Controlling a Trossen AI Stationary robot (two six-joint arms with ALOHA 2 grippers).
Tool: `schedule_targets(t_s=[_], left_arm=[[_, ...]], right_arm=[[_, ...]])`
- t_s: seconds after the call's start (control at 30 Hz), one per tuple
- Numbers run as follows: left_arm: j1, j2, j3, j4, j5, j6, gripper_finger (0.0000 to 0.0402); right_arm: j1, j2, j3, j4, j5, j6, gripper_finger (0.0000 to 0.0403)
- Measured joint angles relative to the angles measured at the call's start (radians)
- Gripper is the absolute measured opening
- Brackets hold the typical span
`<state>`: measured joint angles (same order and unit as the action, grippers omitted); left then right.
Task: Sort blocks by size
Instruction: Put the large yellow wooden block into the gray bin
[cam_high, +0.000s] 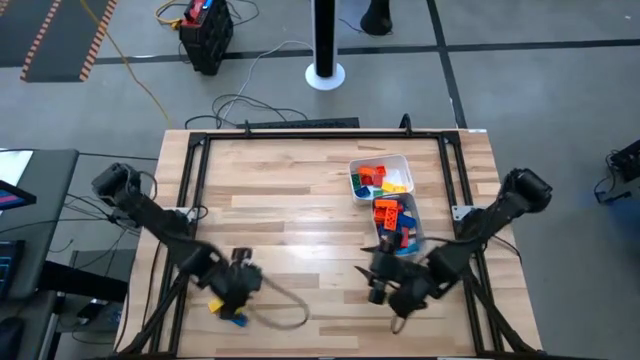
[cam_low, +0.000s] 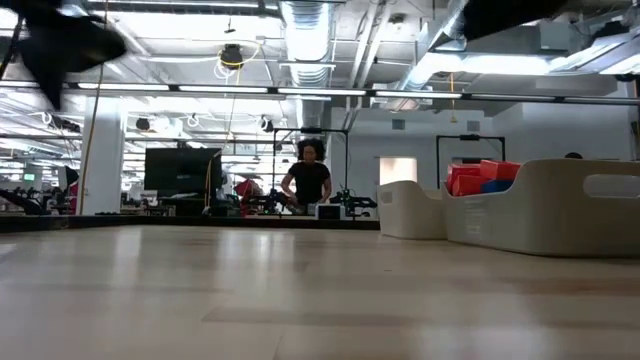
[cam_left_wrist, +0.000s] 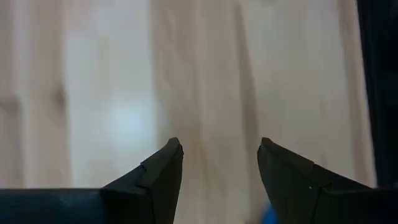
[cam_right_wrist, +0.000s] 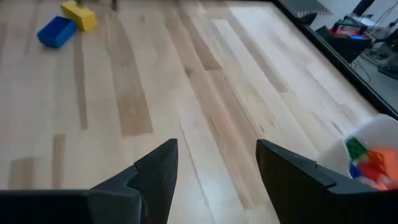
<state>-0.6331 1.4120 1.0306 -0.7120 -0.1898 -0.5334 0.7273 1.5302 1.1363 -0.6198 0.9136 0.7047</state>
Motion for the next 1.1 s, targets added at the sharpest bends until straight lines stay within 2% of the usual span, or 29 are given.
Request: schedule_targets(t_s=[0.17,0.43,0.53,0.7,0.8,1.1], left_arm=[[-0.164,0.033,-0.001,-0.018,-0.002,-0.149,0.0199],[-0.267,0.094,-0.001,-0.158,0.038,-0.734,0.0199],[-0.292,0.096,-0.001,-0.171,0.082,-0.883,0.0199],[-0.325,0.095,0.000,-0.209,0.168,-1.034,0.0199],[-0.340,0.095,-0.011,-0.255,0.180,-1.090,0.0199],[-0.341,0.096,-0.089,-0.174,0.184,-1.085,0.0199]], right_arm=[[-0.106,0.056,0.000,0.137,-0.050,-0.139,0.0255],[-0.139,0.081,0.000,0.146,-0.086,-0.146,0.0255],[-0.128,0.080,0.000,0.146,-0.084,-0.153,0.0255],[-0.123,0.077,0.000,0.146,-0.081,-0.178,0.0255],[-0.130,0.077,0.000,0.148,-0.078,-0.194,0.0255],[-0.156,0.077,0.000,0.157,-0.078,-0.217,0.0255]])
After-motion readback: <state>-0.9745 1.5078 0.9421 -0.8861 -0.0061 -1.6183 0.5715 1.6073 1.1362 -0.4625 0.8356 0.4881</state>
